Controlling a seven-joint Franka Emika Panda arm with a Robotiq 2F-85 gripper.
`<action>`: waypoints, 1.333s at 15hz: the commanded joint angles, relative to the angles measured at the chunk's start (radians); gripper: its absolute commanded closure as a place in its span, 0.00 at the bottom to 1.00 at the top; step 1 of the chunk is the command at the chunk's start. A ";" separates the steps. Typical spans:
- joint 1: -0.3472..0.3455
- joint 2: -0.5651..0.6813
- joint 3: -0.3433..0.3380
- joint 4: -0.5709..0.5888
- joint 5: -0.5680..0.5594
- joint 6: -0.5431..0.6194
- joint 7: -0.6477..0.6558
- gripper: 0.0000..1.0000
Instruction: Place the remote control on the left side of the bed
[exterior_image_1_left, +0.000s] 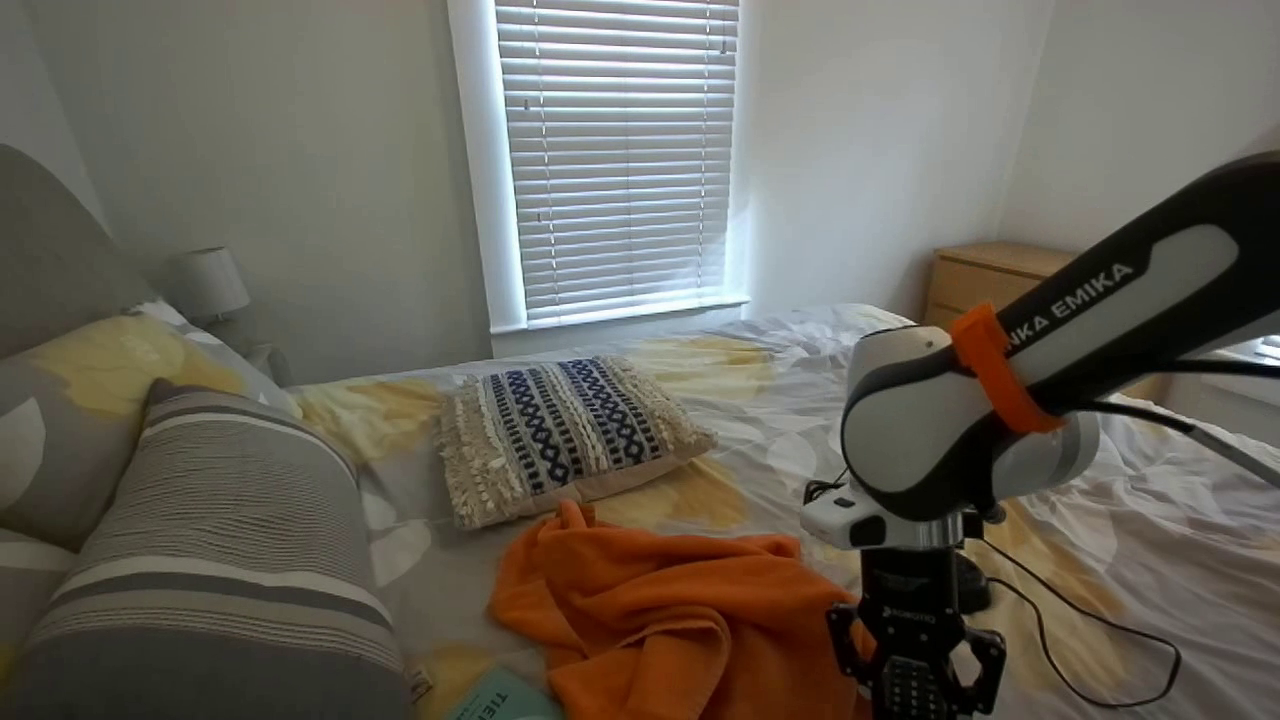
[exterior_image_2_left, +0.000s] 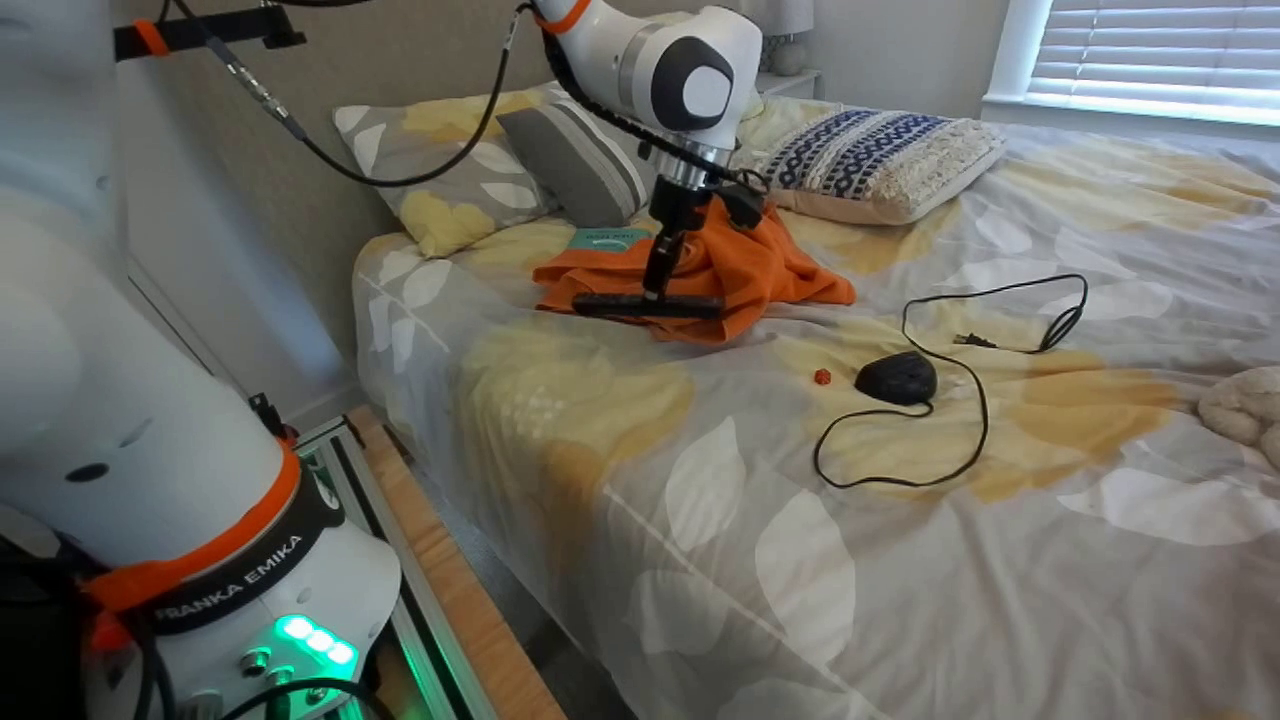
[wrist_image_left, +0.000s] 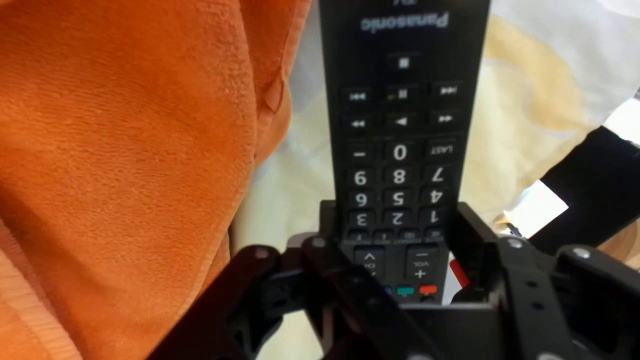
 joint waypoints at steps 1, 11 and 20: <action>0.037 -0.001 -0.028 -0.101 -0.081 0.183 0.031 0.68; 0.008 -0.001 0.002 -0.138 -0.140 0.240 0.066 0.01; 0.041 -0.244 0.017 -0.123 -0.120 -0.093 0.014 0.00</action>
